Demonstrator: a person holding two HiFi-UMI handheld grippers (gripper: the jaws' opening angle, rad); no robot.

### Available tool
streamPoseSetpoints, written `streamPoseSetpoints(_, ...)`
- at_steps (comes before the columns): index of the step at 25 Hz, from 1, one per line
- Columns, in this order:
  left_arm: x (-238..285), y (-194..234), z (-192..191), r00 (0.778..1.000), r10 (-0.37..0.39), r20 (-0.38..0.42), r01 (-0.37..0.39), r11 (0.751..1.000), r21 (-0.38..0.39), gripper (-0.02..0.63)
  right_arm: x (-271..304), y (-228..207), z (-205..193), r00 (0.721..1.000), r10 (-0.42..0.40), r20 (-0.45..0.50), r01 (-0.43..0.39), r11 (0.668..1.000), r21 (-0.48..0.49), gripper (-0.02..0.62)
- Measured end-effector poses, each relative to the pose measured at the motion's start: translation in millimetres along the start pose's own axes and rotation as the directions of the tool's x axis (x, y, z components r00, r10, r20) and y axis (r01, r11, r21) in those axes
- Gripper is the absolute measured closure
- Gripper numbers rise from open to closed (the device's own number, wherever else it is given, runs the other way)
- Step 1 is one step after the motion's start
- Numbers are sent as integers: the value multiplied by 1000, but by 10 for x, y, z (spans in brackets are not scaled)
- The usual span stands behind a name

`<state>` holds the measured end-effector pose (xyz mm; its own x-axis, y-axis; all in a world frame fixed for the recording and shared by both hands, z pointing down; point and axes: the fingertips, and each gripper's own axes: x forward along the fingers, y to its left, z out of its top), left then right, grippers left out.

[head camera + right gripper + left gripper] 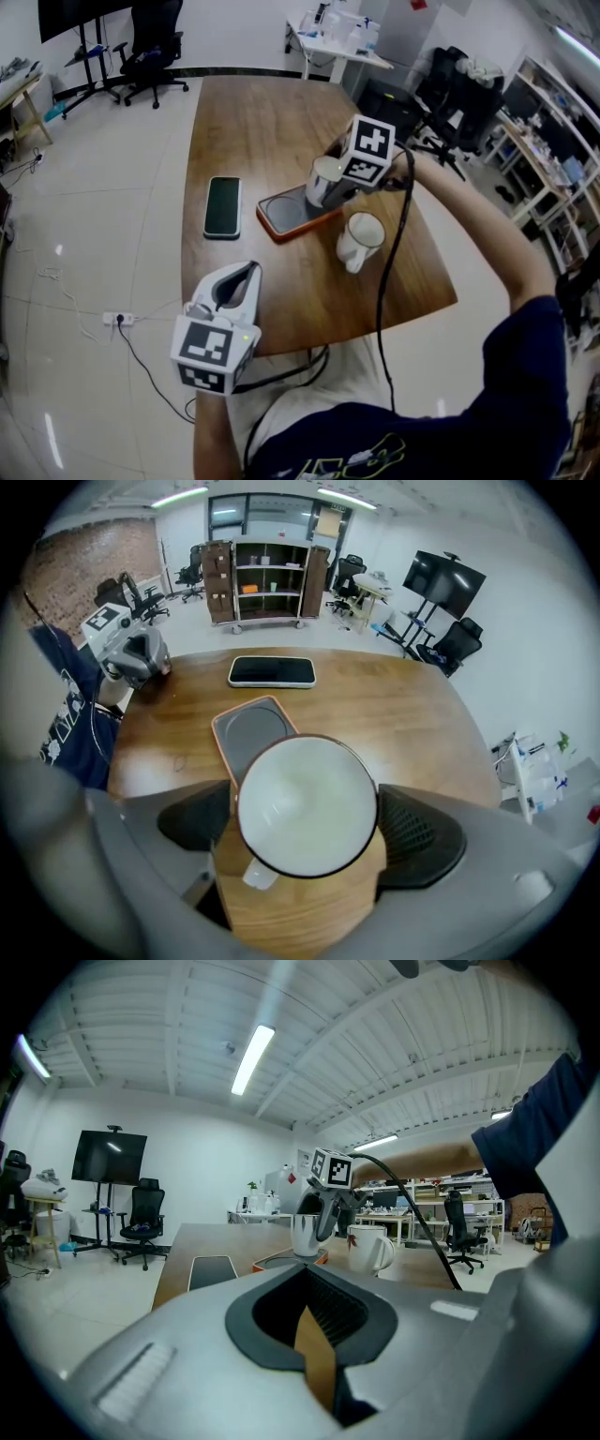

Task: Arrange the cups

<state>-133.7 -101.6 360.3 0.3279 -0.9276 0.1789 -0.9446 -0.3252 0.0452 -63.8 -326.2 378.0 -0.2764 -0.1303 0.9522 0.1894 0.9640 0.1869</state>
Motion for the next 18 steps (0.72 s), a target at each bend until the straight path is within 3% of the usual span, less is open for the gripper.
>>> streamPoseSetpoints(3, -5, -1, -11, 1000, 3, 5, -3, 1000, -12, 603, -93, 16, -5, 998, -15, 57, 15, 1000, 0, 92)
streamPoseSetpoints(5, -10, -2, -8, 1000, 7, 10, -6, 1000, -22, 603, -257, 25, 28, 989, -36, 144, 34, 999, 15, 86)
streamPoseSetpoints(8, -4, 2, 2, 1000, 9, 14, -9, 1000, -11, 603, -668, 35, 60, 938, -123, 324, 114, 992, 46, 61)
streamPoseSetpoints(10, -9, 2, 5, 1000, 4, 13, -4, 1000, -3, 603, -1031, 74, 37, 852, -231, 470, 212, 973, 95, 66)
streamPoseSetpoints(12, -27, 17, 21, 1000, 6, 16, -6, 1000, -14, 603, -1392, 194, -70, 714, -363, 599, 308, 931, 198, 94)
streamPoseSetpoints(13, -39, 32, 29, 1000, 8, 20, -8, 1000, -24, 603, -1533, 273, -168, 636, -431, 641, 349, 901, 259, 179)
streamPoseSetpoints(14, -51, 53, 28, 1000, 10, 19, -9, 1000, -30, 603, -1632, 353, -292, 559, -490, 669, 380, 868, 320, 311)
streamPoseSetpoints(15, -59, 81, 25, 1000, 15, 15, -15, 999, -31, 603, -1691, 429, -431, 488, -537, 688, 392, 839, 377, 444)
streamPoseSetpoints(16, -60, 110, 25, 1000, 26, 12, -25, 999, -29, 603, -1714, 502, -580, 427, -569, 703, 377, 819, 433, 531)
streamPoseSetpoints(17, -50, 132, 30, 999, 40, 10, -40, 999, -28, 603, -1707, 579, -735, 383, -587, 713, 329, 808, 489, 592)
streamPoseSetpoints(18, -33, 145, 38, 998, 54, 8, -54, 998, -28, 603, -1674, 663, -885, 353, -592, 724, 251, 806, 536, 592)
